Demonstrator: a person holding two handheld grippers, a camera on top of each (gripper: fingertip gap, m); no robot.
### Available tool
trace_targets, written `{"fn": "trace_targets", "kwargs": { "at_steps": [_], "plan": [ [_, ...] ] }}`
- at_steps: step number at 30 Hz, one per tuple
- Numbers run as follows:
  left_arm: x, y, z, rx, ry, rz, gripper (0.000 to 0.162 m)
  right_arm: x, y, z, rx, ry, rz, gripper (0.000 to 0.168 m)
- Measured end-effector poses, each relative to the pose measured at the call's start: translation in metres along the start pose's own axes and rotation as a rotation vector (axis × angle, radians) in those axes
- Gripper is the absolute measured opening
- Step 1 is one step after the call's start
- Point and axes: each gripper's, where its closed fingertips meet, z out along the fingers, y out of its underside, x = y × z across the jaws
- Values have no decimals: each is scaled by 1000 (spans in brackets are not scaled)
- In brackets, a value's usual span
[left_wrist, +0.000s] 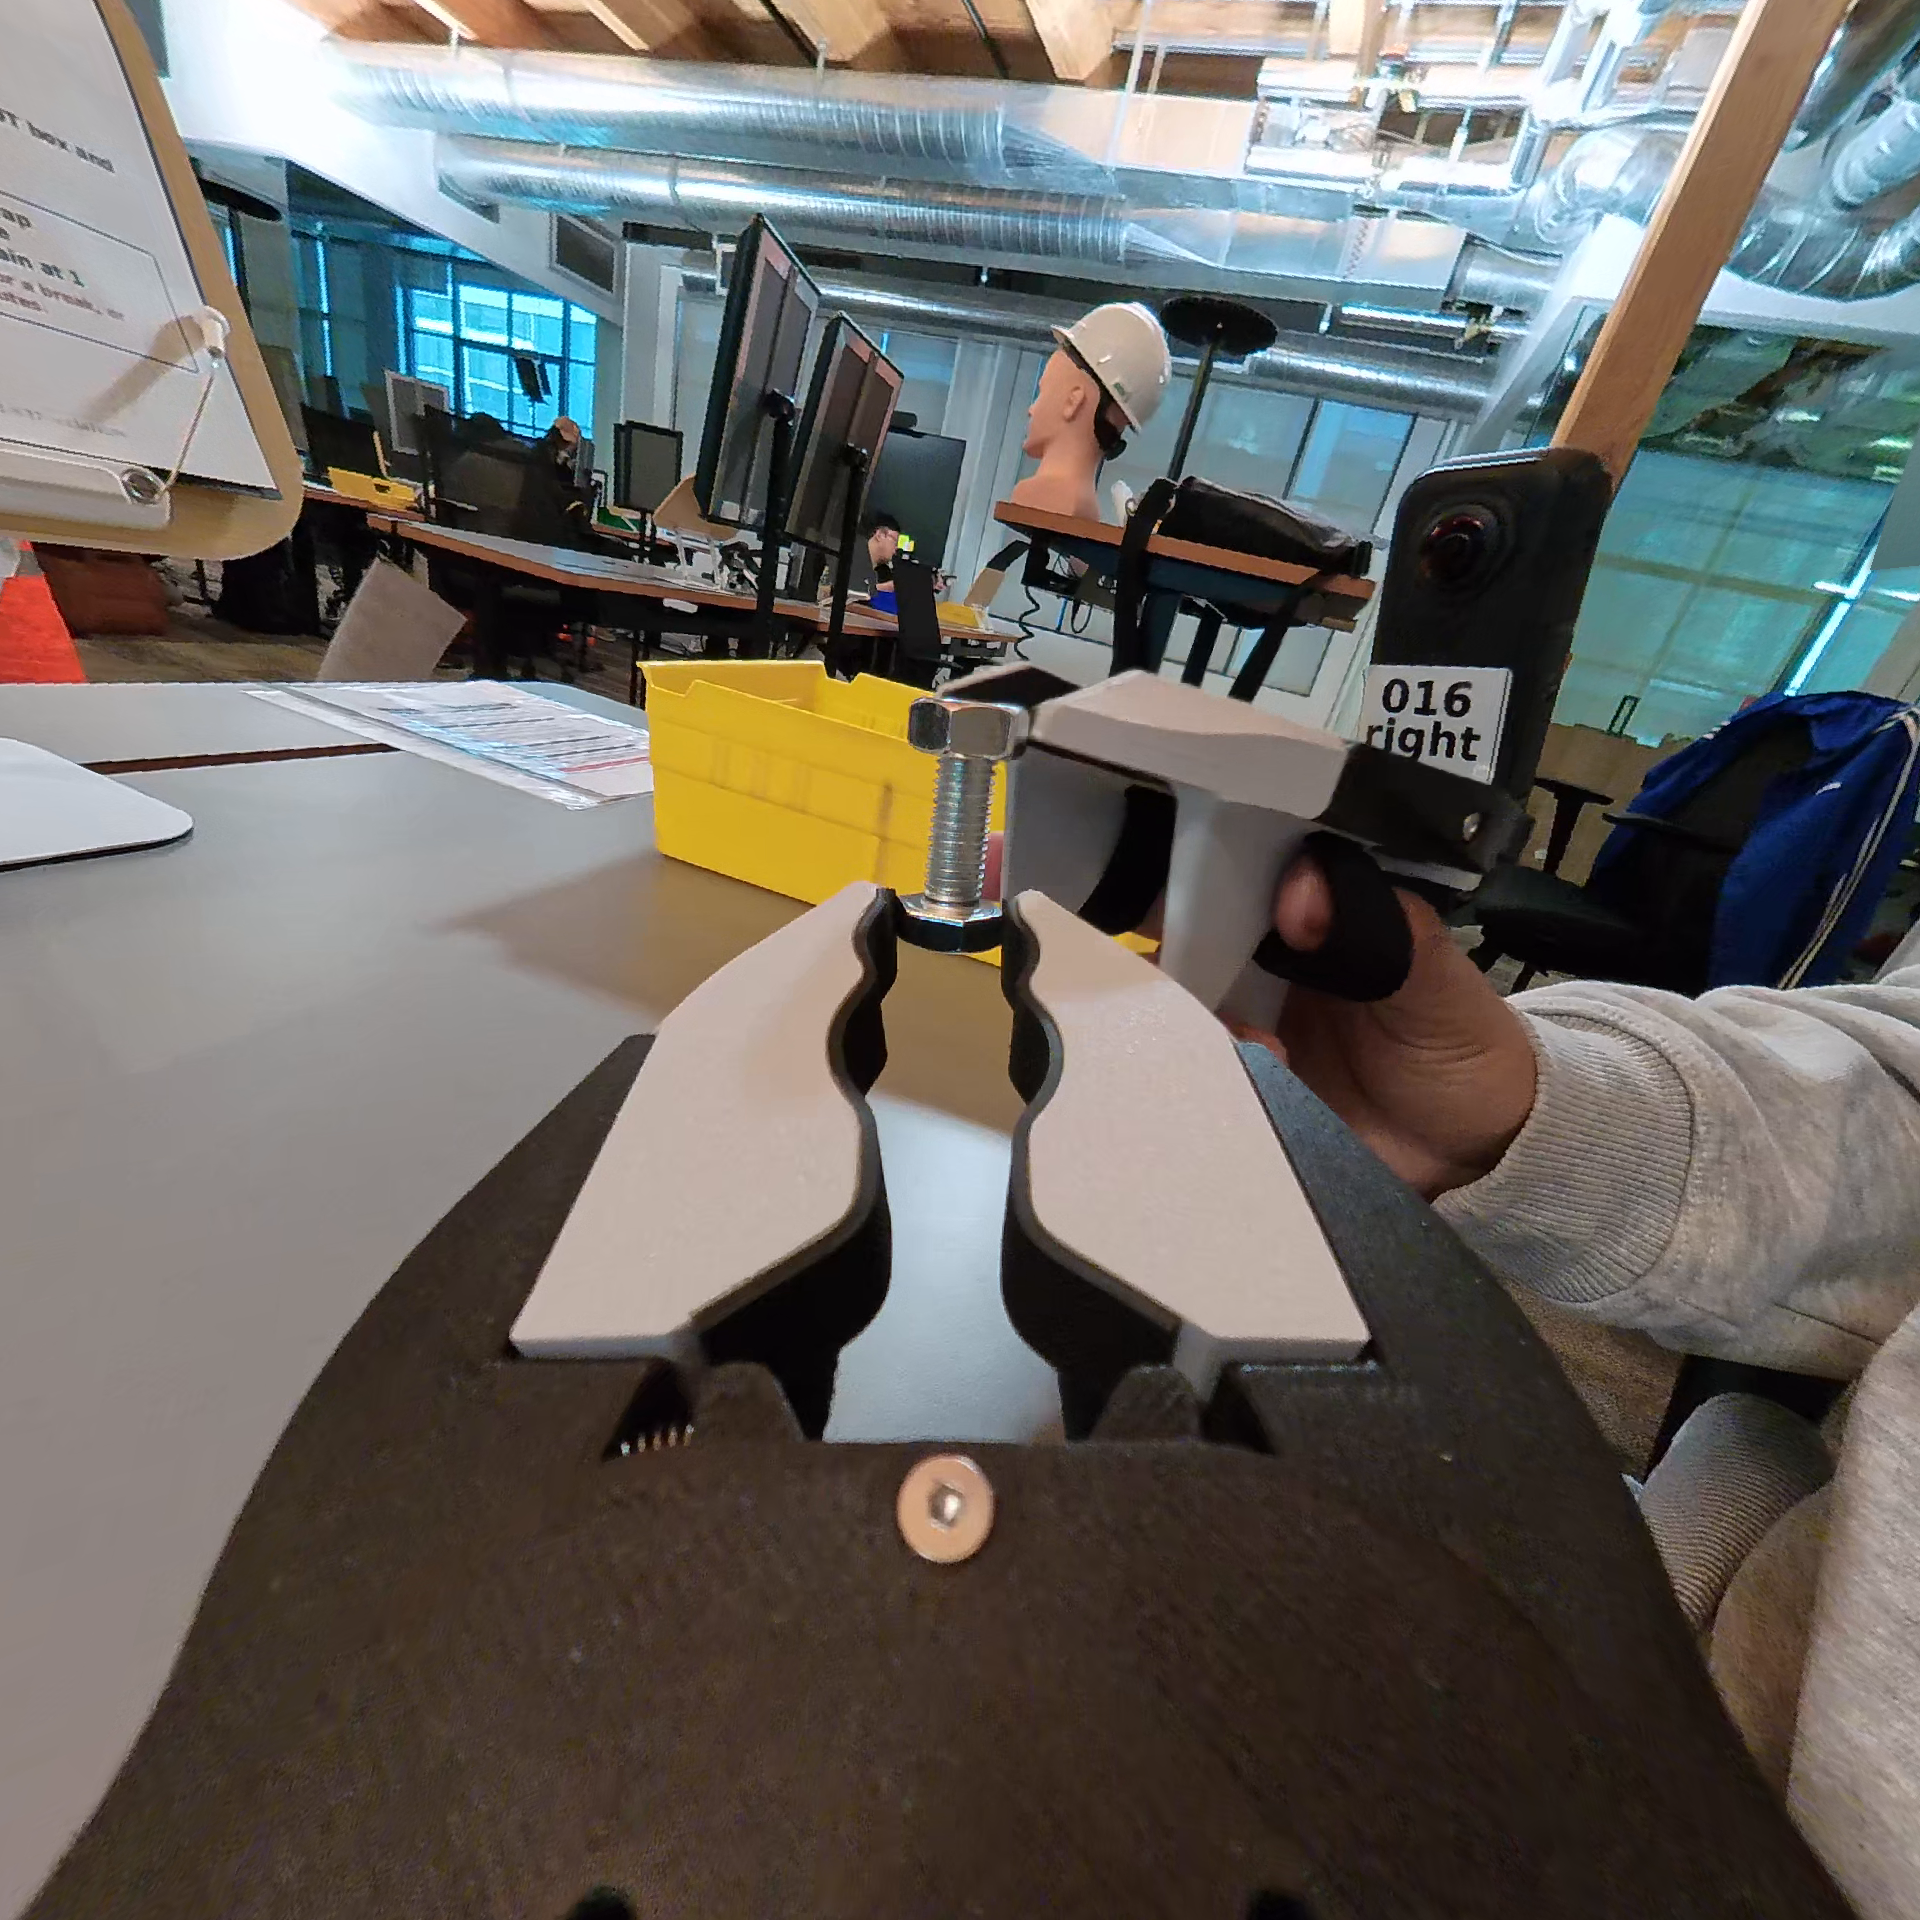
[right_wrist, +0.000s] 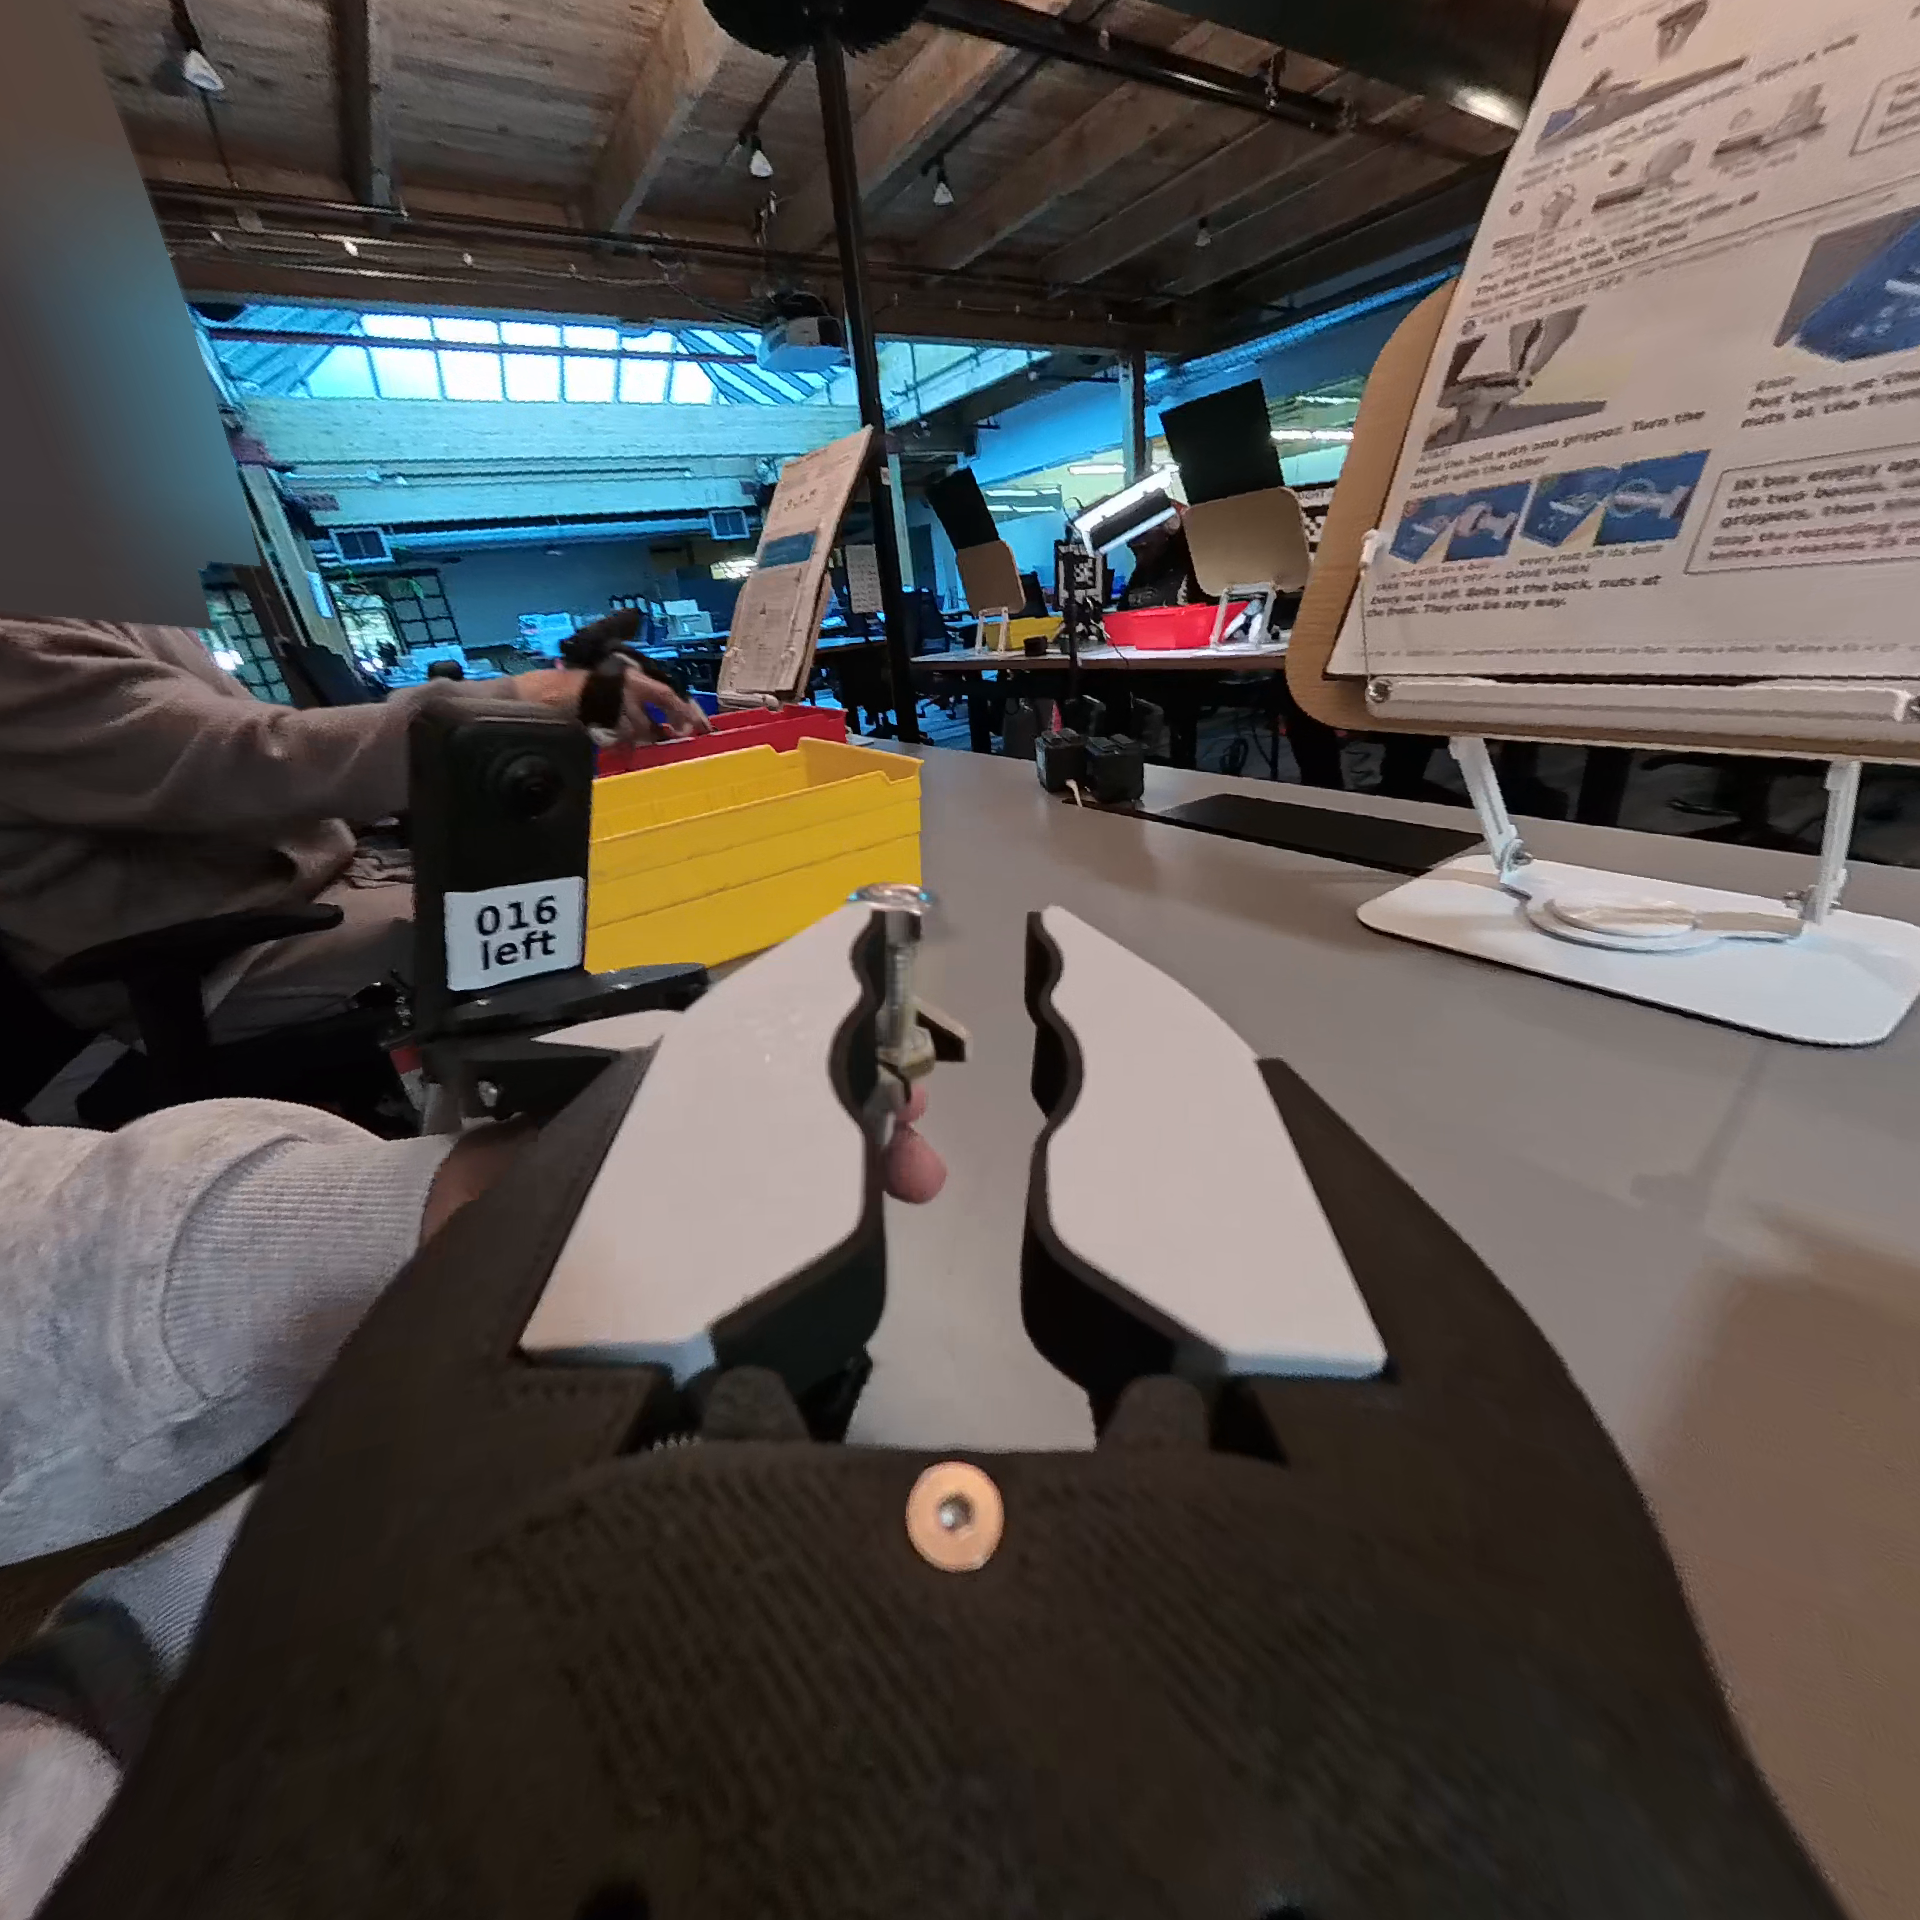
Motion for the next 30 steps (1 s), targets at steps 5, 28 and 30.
{"fn": "trace_targets", "kwargs": {
  "at_steps": [5,28,30],
  "plan": [
    [3,1,1,-4,7,0,21,-7,1,2,-2,-22,-18,28],
    [2,-1,0,12,2,-2,20,0,2,1,-4,-16,65,21],
    [2,-2,0,13,2,-4,21,6,3,0,-9,2,94,18]
  ]
}}
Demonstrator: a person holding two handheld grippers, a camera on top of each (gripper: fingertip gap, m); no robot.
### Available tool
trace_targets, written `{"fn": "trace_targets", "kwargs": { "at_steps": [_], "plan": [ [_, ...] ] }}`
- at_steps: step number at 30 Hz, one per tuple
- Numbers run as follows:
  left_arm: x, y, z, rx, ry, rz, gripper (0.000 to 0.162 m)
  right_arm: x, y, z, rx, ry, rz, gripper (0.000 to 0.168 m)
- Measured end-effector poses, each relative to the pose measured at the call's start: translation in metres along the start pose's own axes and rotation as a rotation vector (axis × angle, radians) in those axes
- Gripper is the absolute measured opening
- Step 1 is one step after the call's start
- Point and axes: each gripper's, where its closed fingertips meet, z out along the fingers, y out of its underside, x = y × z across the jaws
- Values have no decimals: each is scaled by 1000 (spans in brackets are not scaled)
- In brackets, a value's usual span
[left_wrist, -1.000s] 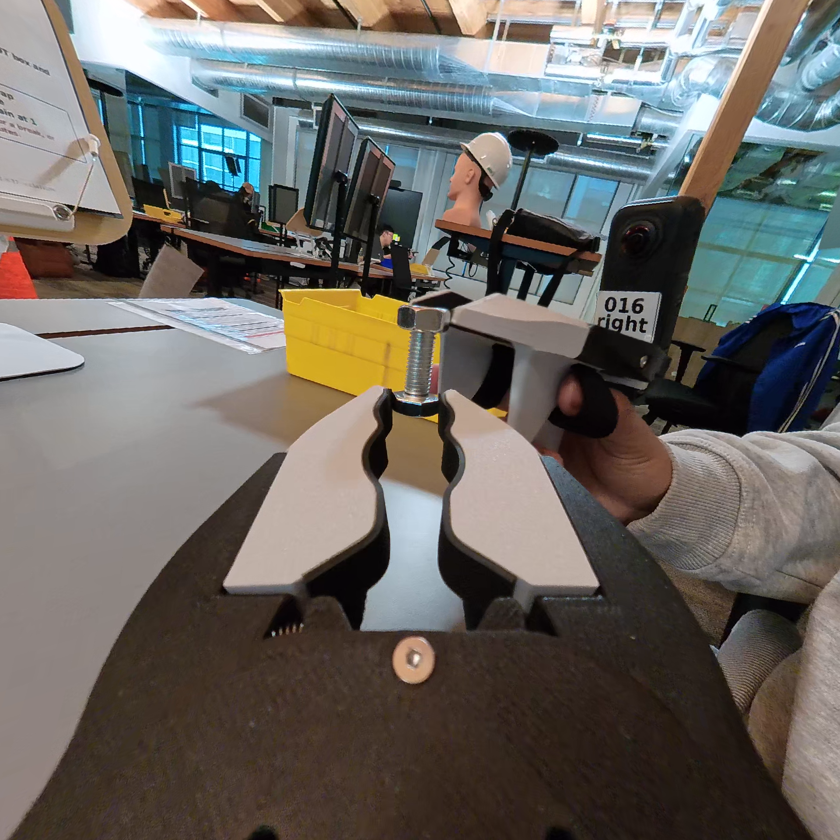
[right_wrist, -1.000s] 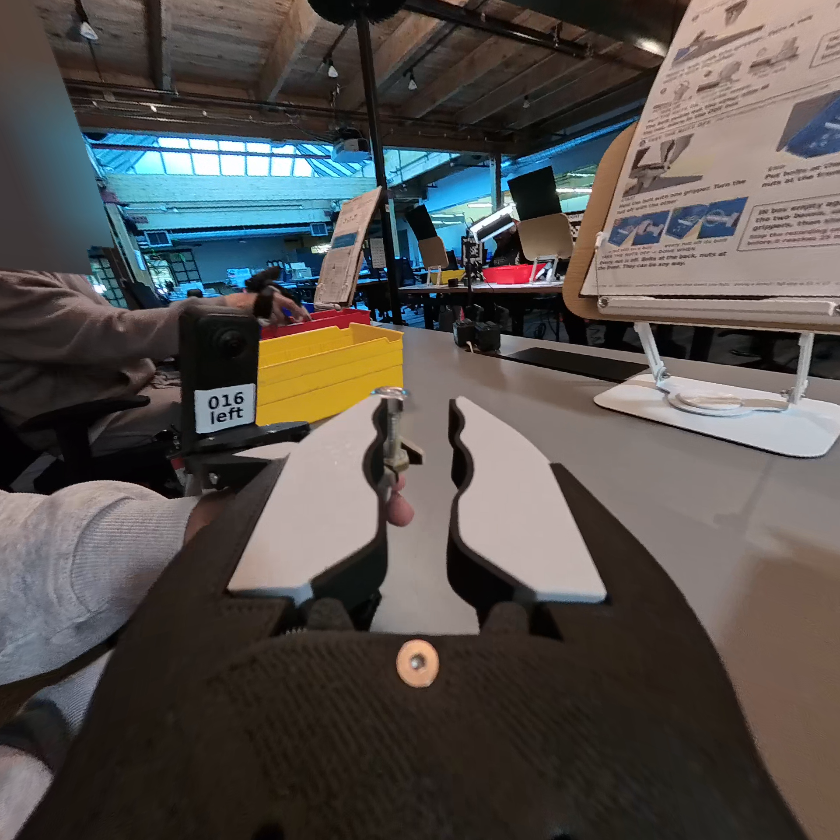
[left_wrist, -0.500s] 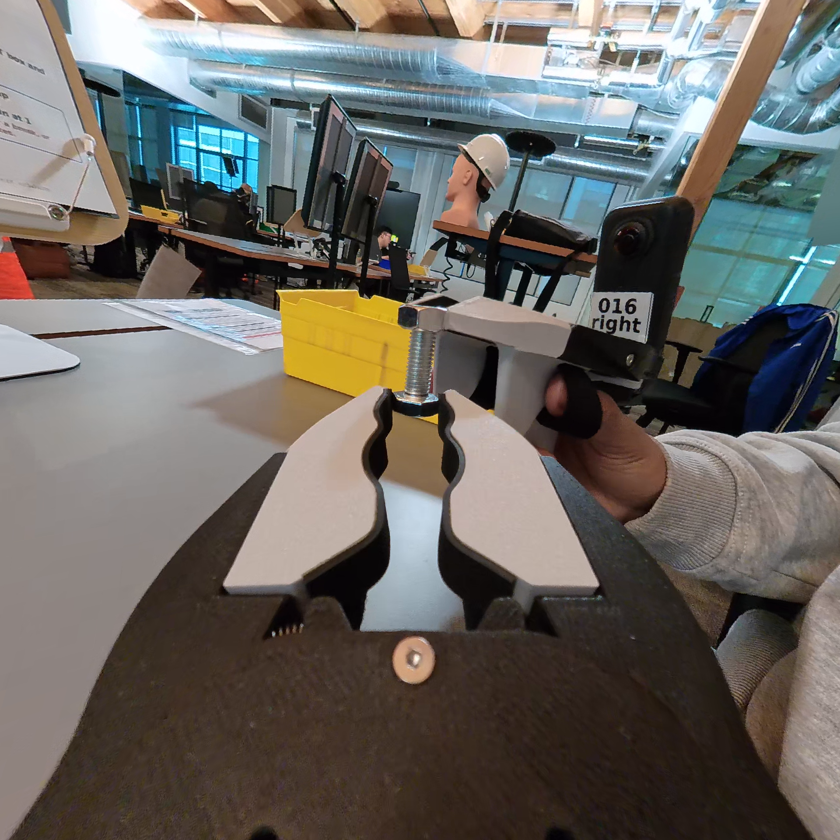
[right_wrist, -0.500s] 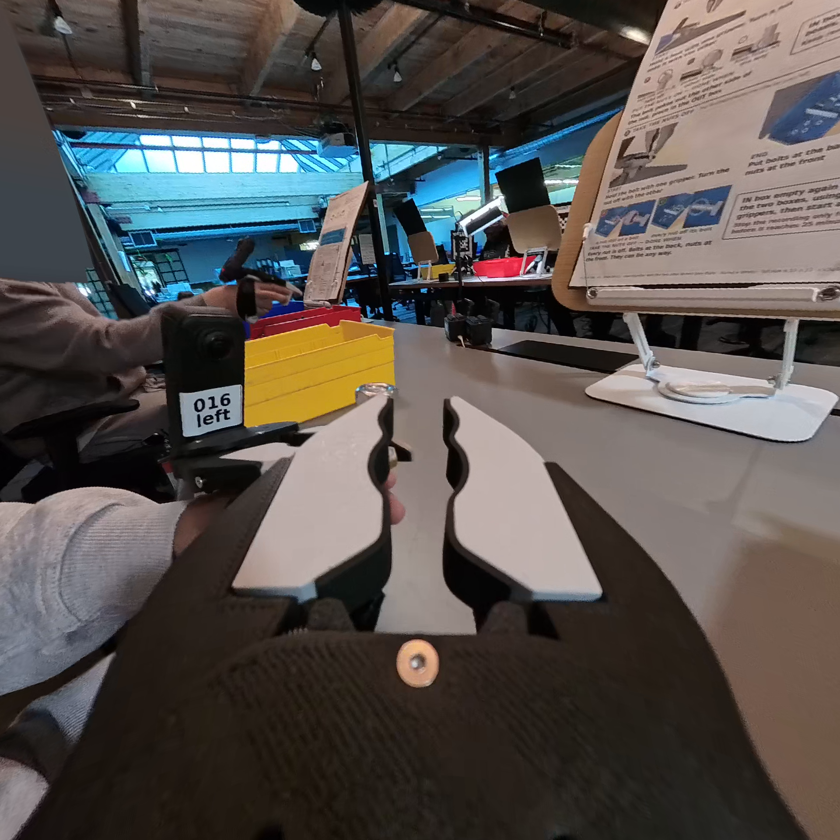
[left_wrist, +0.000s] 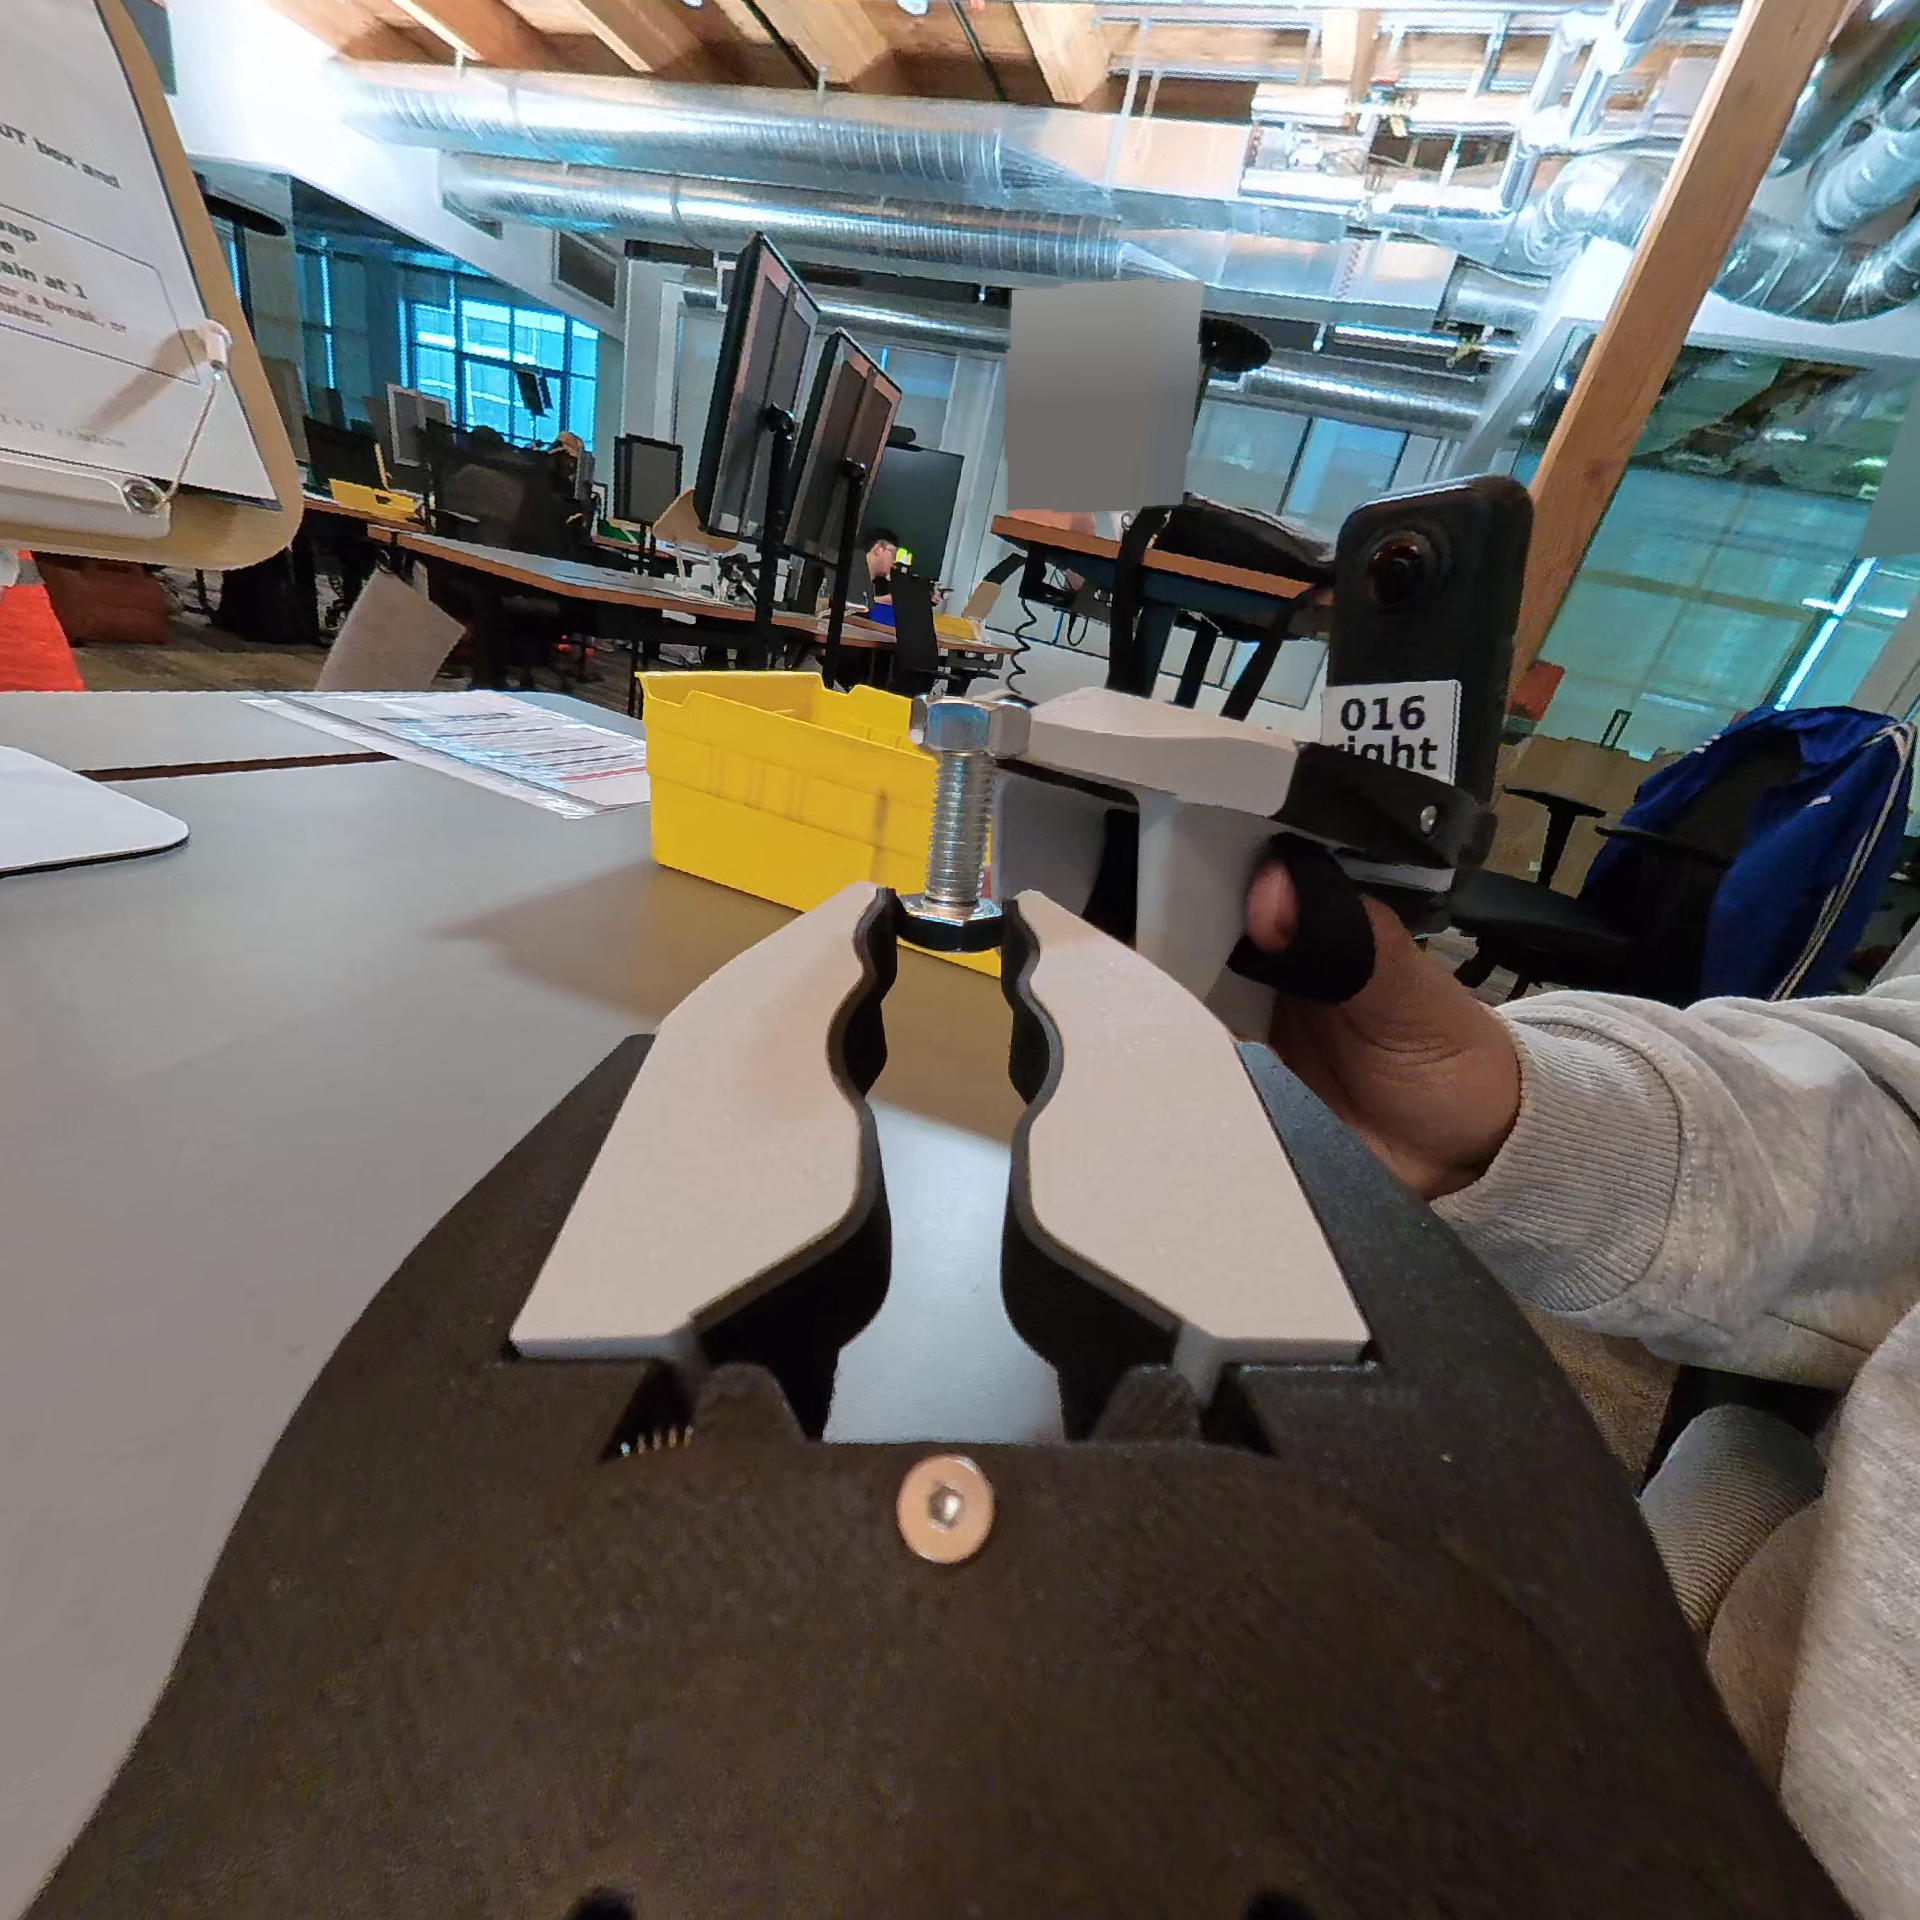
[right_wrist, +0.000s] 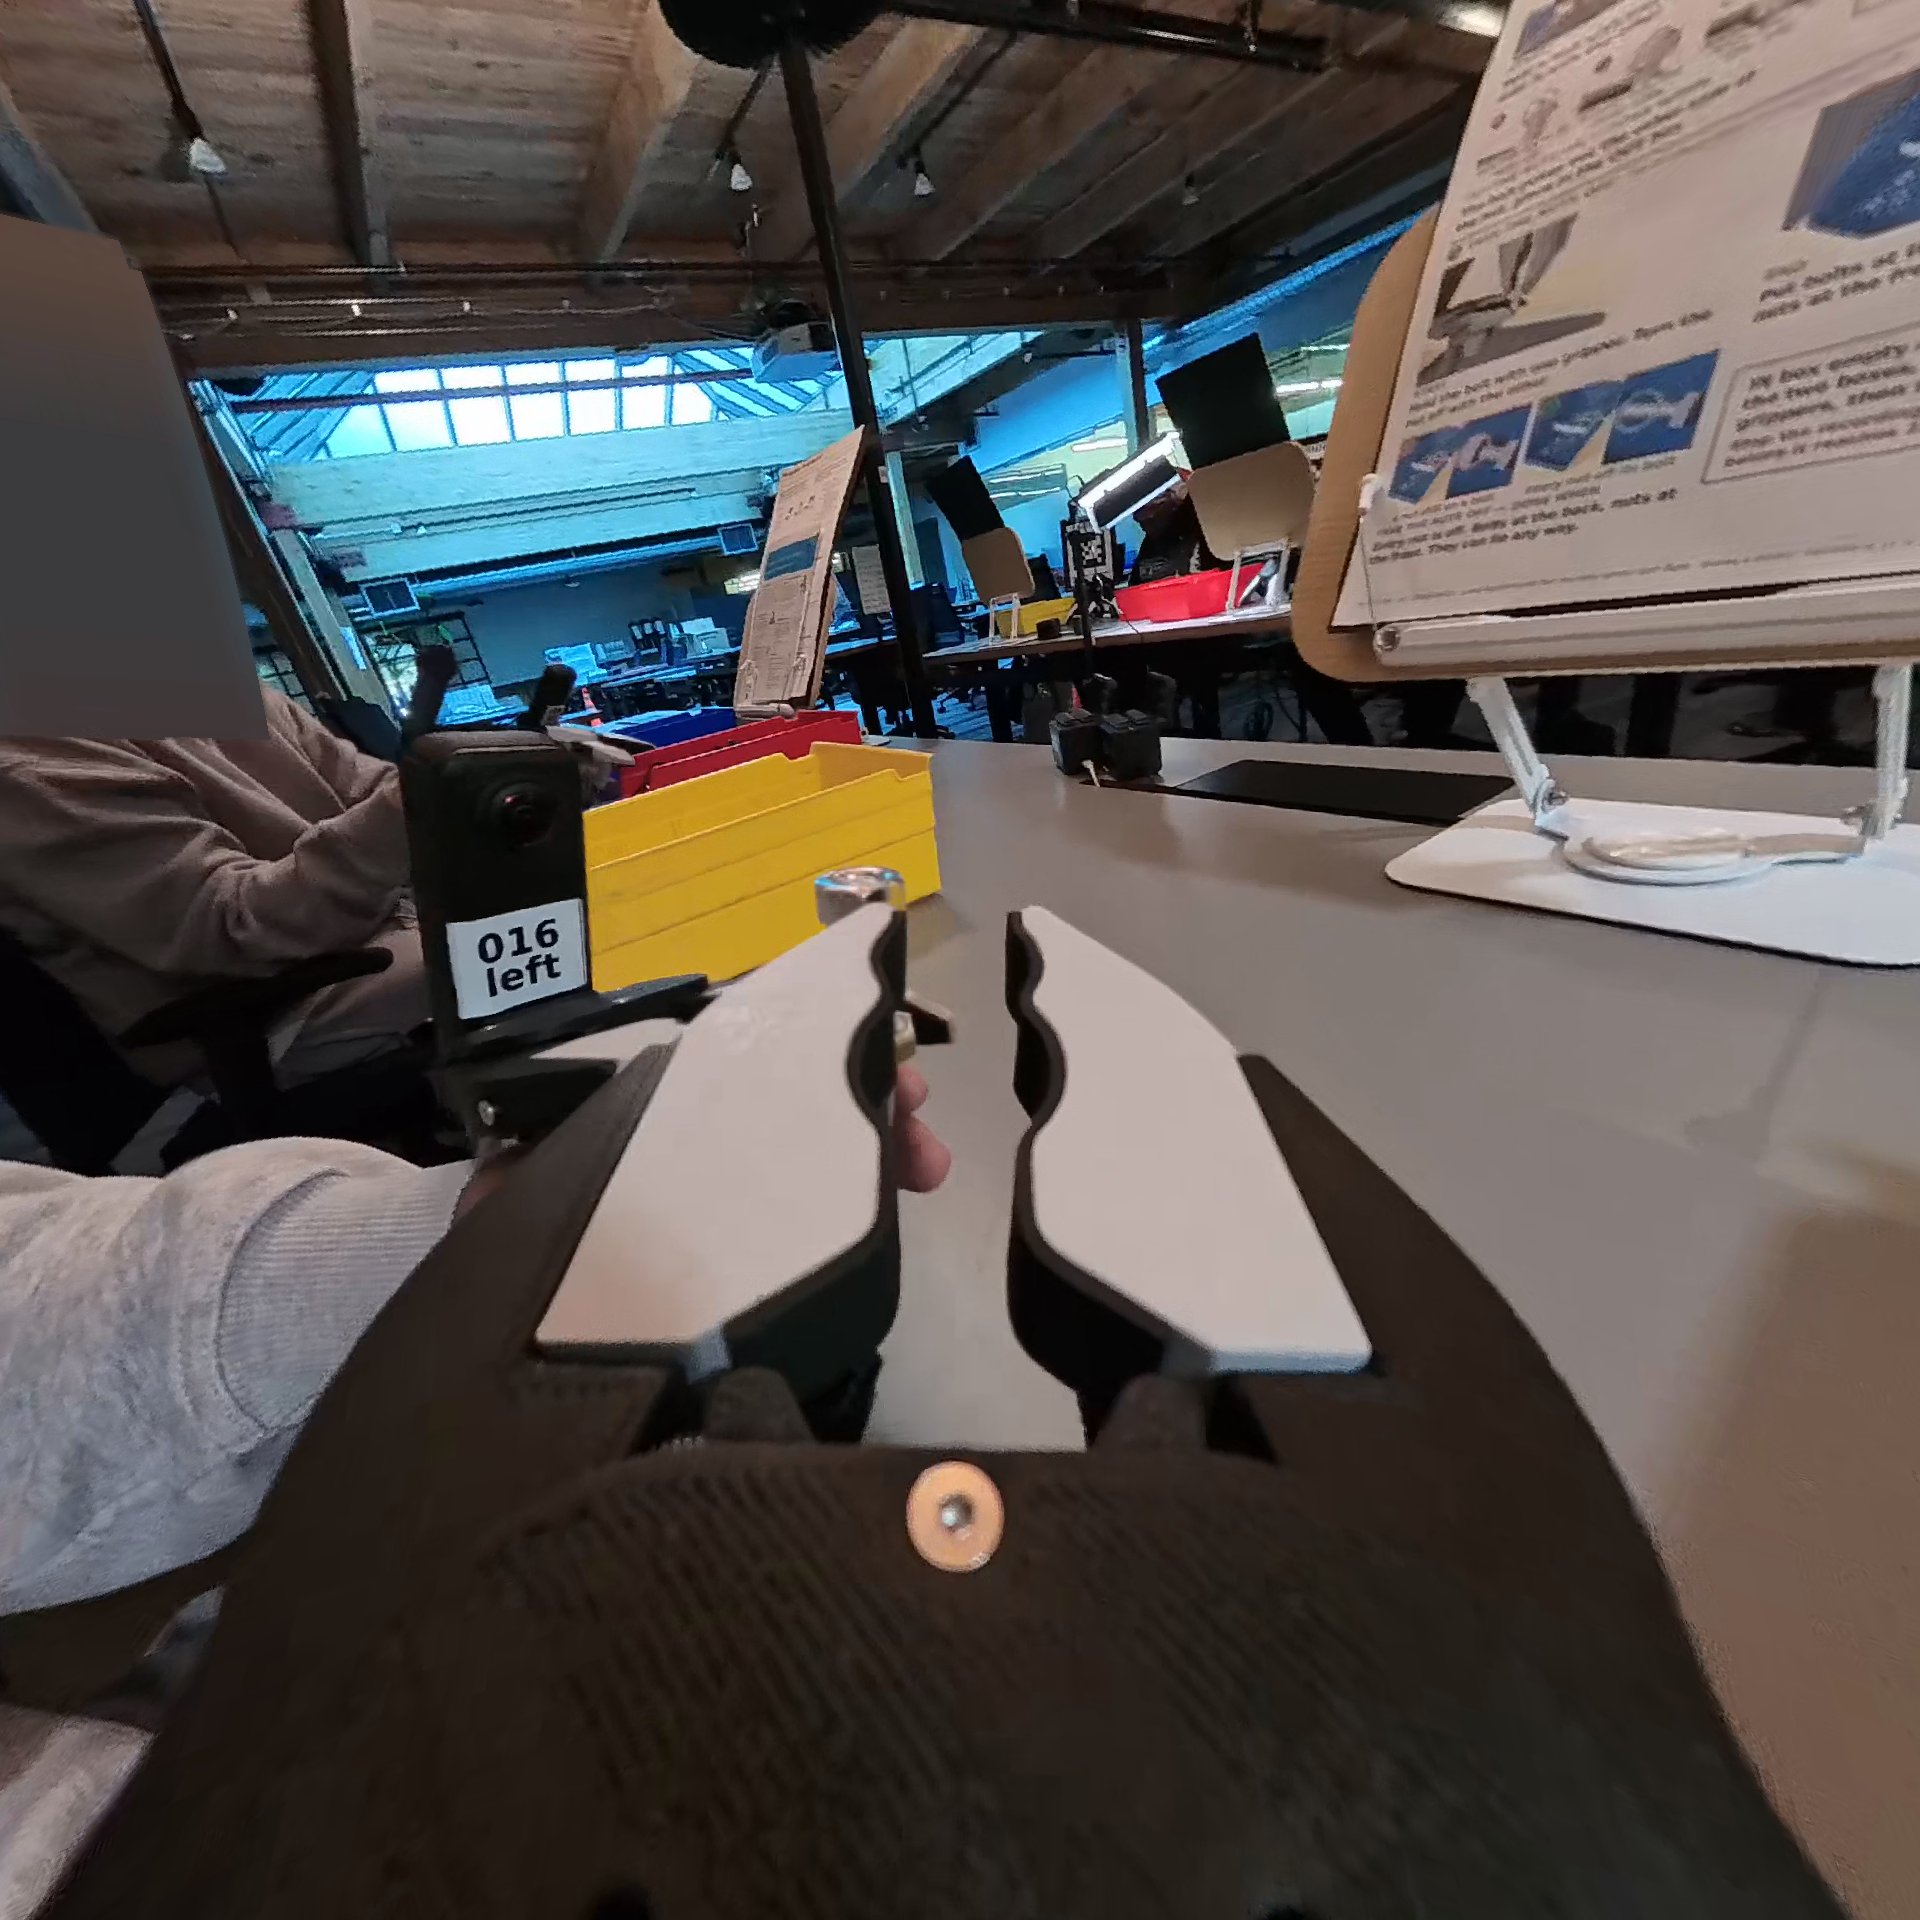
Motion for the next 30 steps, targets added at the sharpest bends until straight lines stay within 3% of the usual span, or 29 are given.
{"fn": "trace_targets", "kwargs": {
  "at_steps": [21,30],
  "plan": [
    [1,1,1,1,3,-1,21,-6,-2,0,16,-53,32,22],
    [2,2,2,-3,6,1,20,-10,1,2,-9,-40,-54,25]
  ]
}}
